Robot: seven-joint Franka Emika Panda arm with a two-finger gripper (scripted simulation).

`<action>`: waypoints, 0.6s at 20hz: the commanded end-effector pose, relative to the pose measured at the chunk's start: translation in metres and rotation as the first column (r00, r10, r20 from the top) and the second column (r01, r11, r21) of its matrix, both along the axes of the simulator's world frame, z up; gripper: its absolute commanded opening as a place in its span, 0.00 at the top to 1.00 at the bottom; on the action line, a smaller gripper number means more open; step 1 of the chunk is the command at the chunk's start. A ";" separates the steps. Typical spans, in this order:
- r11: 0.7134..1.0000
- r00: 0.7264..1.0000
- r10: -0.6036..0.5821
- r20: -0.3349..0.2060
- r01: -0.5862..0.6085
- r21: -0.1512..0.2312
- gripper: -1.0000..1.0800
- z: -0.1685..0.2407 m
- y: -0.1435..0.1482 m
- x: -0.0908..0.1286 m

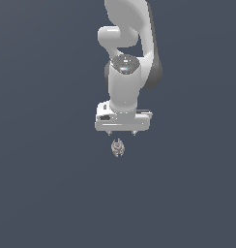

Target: Pick up the object and move it to a goal position.

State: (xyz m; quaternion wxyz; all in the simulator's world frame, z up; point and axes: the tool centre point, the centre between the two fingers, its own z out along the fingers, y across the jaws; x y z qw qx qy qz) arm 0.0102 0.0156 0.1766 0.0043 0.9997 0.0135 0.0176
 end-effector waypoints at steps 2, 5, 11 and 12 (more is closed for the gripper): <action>1.000 1.000 0.001 0.000 -0.001 -0.001 0.04 0.000 0.000 0.000; 1.000 1.000 0.018 -0.002 -0.018 -0.007 0.04 0.003 0.002 0.001; 0.998 0.999 0.053 -0.008 -0.054 -0.022 0.04 0.007 0.007 0.002; 0.998 0.999 0.052 -0.008 -0.052 -0.021 0.04 0.007 0.007 0.002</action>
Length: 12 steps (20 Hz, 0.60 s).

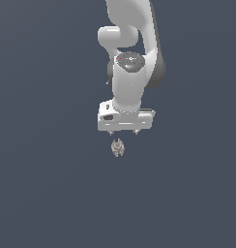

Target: Pick up the object and move it to a goal position.

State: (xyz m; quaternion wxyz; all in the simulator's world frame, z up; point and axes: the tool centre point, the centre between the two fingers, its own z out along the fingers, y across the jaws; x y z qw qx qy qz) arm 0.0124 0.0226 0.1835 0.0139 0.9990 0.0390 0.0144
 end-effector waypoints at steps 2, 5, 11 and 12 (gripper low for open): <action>1.000 1.000 0.000 -0.001 0.000 -0.001 0.04 0.000 0.000 0.000; 1.000 1.000 0.007 -0.002 -0.007 0.000 0.04 -0.003 -0.001 0.000; 0.999 0.999 0.048 -0.010 -0.048 0.005 0.04 -0.024 -0.006 -0.001; 0.998 0.998 0.058 -0.012 -0.058 0.006 0.04 -0.029 -0.008 -0.001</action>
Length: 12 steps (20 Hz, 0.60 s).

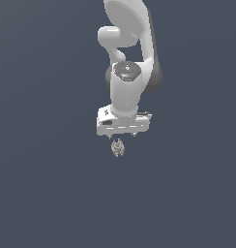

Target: Pick up the object and move it to a goal position.

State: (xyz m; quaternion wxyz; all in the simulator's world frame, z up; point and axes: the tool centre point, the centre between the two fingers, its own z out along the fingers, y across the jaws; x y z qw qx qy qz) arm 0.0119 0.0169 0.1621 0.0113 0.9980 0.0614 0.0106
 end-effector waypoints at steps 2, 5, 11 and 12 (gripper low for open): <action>0.999 0.999 0.037 -0.008 -0.037 0.005 0.04 -0.019 -0.005 -0.002; 0.997 0.997 0.074 -0.014 -0.074 0.011 0.04 -0.038 -0.010 -0.004; 0.993 0.993 0.118 -0.021 -0.117 0.019 0.04 -0.060 -0.016 -0.007; 0.992 0.992 0.121 -0.022 -0.121 0.020 0.04 -0.062 -0.016 -0.007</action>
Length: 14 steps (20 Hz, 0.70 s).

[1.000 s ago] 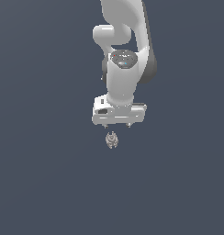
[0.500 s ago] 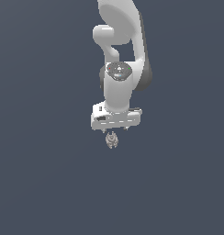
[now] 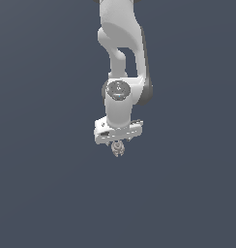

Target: Pick up the object and move it to a goal position.

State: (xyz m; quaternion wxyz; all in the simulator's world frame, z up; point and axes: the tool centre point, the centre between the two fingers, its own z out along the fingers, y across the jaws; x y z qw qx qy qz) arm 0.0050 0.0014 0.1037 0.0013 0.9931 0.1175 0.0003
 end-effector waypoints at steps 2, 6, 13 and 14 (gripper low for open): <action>1.000 1.000 0.013 -0.001 -0.013 0.002 0.04 -0.006 -0.001 -0.001; 1.000 1.000 0.010 -0.002 -0.010 0.002 0.04 -0.006 -0.001 -0.001; 1.000 1.000 0.012 -0.001 -0.012 0.002 0.04 -0.036 -0.001 -0.002; 1.000 1.000 0.012 -0.001 -0.012 0.002 0.04 -0.041 -0.001 -0.002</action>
